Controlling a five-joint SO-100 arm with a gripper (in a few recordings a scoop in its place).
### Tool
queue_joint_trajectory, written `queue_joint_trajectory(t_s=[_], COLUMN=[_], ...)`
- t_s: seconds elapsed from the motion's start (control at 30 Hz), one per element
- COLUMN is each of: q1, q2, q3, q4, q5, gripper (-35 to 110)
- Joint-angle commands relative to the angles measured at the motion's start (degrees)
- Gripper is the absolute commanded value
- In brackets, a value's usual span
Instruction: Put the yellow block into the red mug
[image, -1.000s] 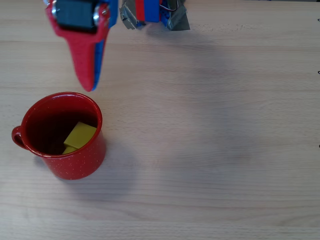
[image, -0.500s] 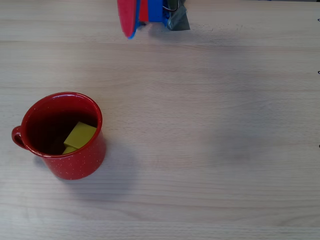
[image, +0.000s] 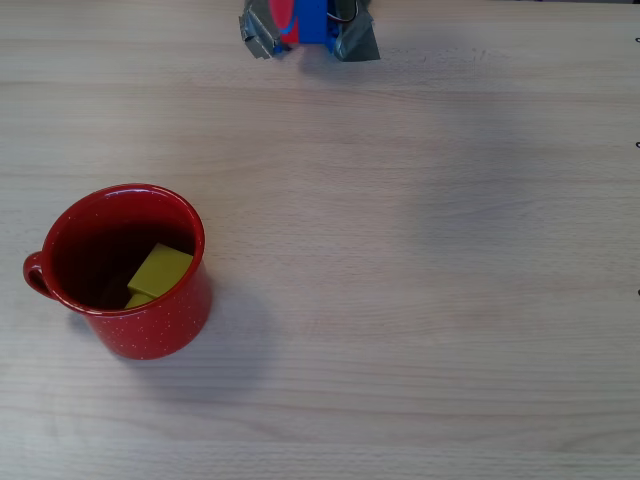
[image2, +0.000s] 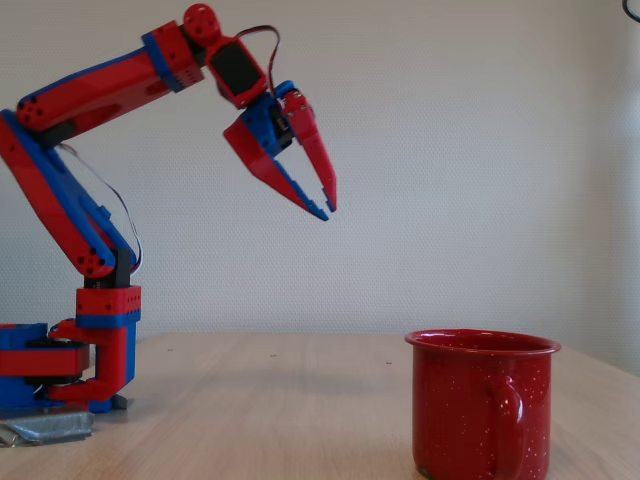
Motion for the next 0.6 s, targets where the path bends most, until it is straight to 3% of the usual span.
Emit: queue_joint_trajectory(t_s=[0.0, 0.57], q1=[0.00, -3.96], q2=[6.59, 40.78], q3=[5.45, 47.99], q4=[-1.67, -8.35], q5=[0.00, -2.81], gripper=[0, 0])
